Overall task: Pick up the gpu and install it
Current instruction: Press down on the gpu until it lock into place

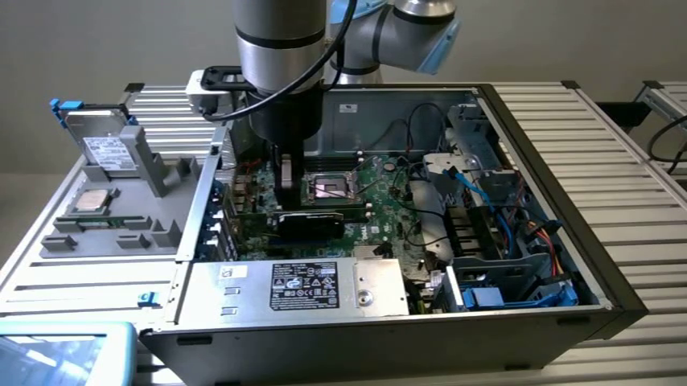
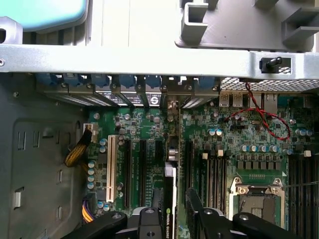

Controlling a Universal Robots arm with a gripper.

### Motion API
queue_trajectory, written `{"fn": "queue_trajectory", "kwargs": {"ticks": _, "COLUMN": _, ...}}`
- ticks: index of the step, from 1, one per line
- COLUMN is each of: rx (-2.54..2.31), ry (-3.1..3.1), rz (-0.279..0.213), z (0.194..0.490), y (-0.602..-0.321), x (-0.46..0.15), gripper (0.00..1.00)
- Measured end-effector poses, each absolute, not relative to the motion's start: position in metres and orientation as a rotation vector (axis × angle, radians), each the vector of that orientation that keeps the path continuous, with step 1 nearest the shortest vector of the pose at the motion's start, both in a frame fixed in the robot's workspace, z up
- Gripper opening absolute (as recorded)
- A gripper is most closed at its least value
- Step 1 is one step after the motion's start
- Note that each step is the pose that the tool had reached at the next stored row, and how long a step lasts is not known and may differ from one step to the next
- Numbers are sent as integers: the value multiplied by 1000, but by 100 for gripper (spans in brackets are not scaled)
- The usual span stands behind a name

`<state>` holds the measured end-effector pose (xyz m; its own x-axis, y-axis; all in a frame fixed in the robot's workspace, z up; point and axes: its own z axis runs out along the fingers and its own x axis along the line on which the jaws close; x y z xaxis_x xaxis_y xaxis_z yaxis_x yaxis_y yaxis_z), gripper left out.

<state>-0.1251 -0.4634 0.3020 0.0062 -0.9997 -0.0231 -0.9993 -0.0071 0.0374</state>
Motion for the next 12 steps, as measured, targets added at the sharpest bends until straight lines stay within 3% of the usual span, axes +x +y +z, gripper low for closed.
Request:
{"fn": "queue_trajectory", "kwargs": {"ticks": 1, "rx": 2221, "ry": -2206, "rz": -67, "z": 302, "y": -463, "x": -125, "gripper": 33}}
{"fn": "queue_trajectory", "kwargs": {"ticks": 5, "rx": 2221, "ry": -2206, "rz": -67, "z": 302, "y": -463, "x": -125, "gripper": 12}}
{"fn": "queue_trajectory", "kwargs": {"ticks": 12, "rx": 2221, "ry": -2206, "rz": -66, "z": 302, "y": -463, "x": -126, "gripper": 12}}
